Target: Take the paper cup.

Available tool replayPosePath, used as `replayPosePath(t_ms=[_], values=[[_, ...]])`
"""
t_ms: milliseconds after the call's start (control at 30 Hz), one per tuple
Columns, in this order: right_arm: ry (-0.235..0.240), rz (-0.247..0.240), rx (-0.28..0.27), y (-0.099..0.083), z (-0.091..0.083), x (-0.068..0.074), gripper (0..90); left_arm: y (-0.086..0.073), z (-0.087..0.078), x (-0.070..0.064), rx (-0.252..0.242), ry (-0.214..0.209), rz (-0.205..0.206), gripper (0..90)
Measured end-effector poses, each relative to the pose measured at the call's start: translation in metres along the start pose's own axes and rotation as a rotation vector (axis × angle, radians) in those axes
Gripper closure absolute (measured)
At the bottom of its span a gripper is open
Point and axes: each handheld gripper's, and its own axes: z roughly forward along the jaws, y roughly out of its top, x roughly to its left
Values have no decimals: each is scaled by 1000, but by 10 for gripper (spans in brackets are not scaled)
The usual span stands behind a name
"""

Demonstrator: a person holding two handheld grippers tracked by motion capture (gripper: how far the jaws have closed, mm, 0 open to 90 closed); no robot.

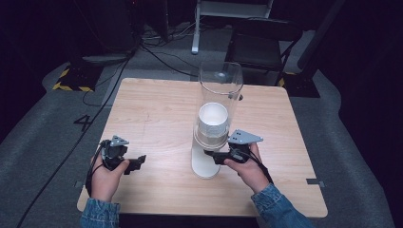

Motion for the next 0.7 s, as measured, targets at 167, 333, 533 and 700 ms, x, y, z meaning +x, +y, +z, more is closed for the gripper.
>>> replayPosePath(t_ms=[167,333,533,700], values=[[-8,-1,7,-2,1,-3,299,0,0,0,1,0,-2,187],[-2,21,19,-4,2,-4,304,0,0,0,1,1,-3,186],[-8,7,28,-6,3,-1,318,0,1,-1,0,3,1,187],[9,22,33,-7,4,3,330,0,1,-1,3,2,0,186]])
